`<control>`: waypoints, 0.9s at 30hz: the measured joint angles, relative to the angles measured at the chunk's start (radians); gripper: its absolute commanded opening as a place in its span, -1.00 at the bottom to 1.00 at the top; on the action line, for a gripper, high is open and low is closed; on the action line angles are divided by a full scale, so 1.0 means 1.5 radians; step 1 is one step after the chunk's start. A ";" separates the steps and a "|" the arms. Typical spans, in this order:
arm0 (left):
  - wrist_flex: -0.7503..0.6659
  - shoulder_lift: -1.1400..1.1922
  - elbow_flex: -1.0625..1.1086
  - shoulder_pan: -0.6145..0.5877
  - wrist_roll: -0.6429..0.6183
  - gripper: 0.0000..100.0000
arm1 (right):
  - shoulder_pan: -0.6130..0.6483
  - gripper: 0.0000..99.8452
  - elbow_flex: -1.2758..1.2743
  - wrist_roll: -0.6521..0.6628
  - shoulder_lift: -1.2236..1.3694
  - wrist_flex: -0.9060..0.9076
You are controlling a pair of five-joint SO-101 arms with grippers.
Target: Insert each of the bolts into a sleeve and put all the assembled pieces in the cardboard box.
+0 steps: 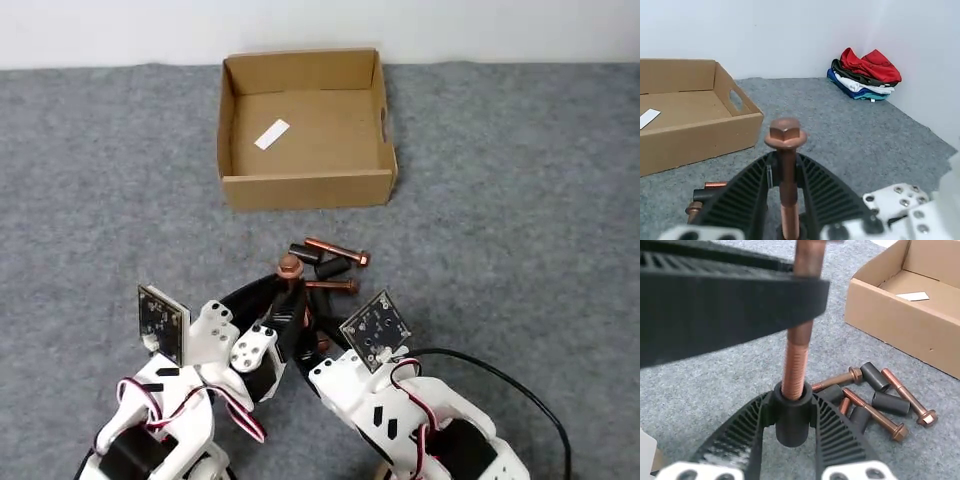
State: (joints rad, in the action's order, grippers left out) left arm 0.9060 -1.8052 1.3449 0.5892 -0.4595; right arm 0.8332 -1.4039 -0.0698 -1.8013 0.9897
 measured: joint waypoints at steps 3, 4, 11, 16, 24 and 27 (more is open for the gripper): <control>0.009 0.000 0.004 0.002 0.000 -0.99 | 0.000 -0.98 0.001 0.000 0.000 0.000; 0.017 0.000 0.004 0.002 0.000 -0.99 | 0.001 -0.98 0.001 0.000 0.000 0.000; 0.096 -0.001 -0.018 0.003 0.035 -0.99 | 0.001 -0.98 0.000 0.000 0.002 0.001; 0.168 -0.003 -0.047 0.005 0.070 -0.99 | -0.005 -0.98 0.000 0.000 0.002 0.001; 0.190 -0.004 -0.039 0.061 0.118 -0.76 | -0.009 -0.98 0.001 0.003 0.001 0.001; 0.191 -0.002 -0.021 0.066 0.137 -0.73 | -0.018 -0.98 -0.001 0.026 0.002 0.002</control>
State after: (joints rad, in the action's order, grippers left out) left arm 1.1930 -1.8082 1.3126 0.6889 -0.2539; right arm 0.8055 -1.4055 -0.0315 -1.7983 0.9927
